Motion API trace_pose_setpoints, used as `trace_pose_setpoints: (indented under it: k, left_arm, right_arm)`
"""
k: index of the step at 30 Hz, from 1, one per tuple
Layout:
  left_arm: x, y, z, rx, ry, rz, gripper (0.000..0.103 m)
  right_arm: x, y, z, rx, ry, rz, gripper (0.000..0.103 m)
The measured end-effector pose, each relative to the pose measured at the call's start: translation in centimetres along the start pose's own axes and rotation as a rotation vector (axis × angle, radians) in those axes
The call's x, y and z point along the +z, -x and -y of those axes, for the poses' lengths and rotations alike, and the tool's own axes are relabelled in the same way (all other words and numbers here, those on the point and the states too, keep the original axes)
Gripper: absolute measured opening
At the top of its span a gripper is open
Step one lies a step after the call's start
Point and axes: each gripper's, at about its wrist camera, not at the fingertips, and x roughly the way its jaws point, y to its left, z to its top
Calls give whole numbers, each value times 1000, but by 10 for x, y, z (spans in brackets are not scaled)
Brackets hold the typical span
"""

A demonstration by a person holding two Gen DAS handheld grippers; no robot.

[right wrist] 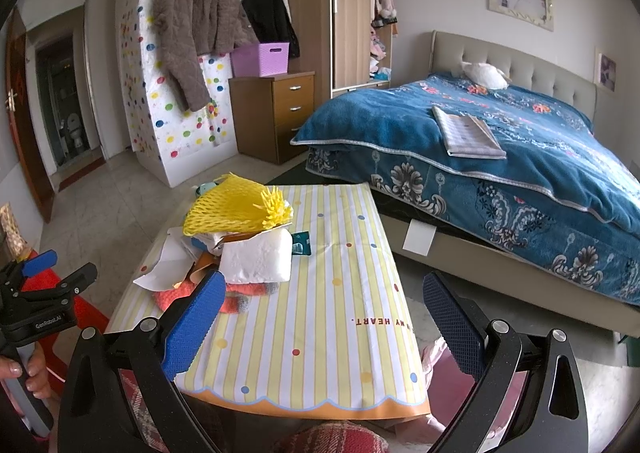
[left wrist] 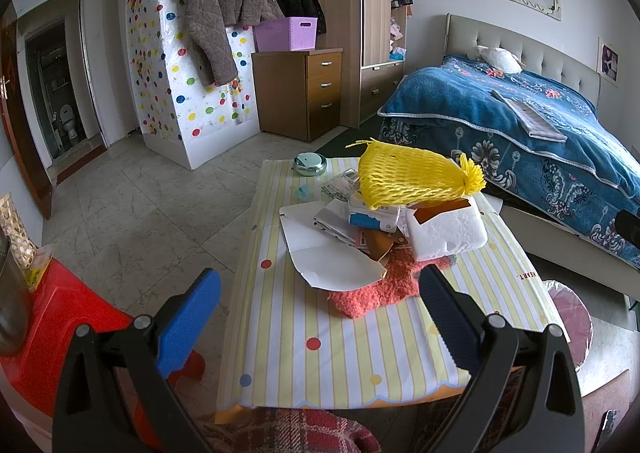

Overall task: Collect trash
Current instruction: 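Move both tools toward the yellow foam fruit net on the table, then grasp the yellow foam fruit net with the right gripper and lift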

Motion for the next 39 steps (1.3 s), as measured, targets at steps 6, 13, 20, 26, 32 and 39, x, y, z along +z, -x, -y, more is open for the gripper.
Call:
trace_pose_setpoints:
  k: [6,13,20,26,32,39]
  left_arm:
    - [-1,1,0,1,1,-1,96]
    - [-3,1,-2,5,8,-7,96]
    - [-5,-6,-11,25,29,-14,96]
    - [-4,-14,-23,60,30,-11,96]
    - [5,-27,-37,75,12,-4,96]
    - [19,-43,-60,88,40,11,96]
  right_arm:
    - [0,0,0,0,0,0,98]
    - [-2,-1,-1,3,-3,2,98]
    - [1,-12,-6,44,12,2,98]
    - [15,-20,-29,115,54,150,98]
    - [26,-54,-73,91,186,62,98]
    - [31,-98,-115,83,266,-33,96]
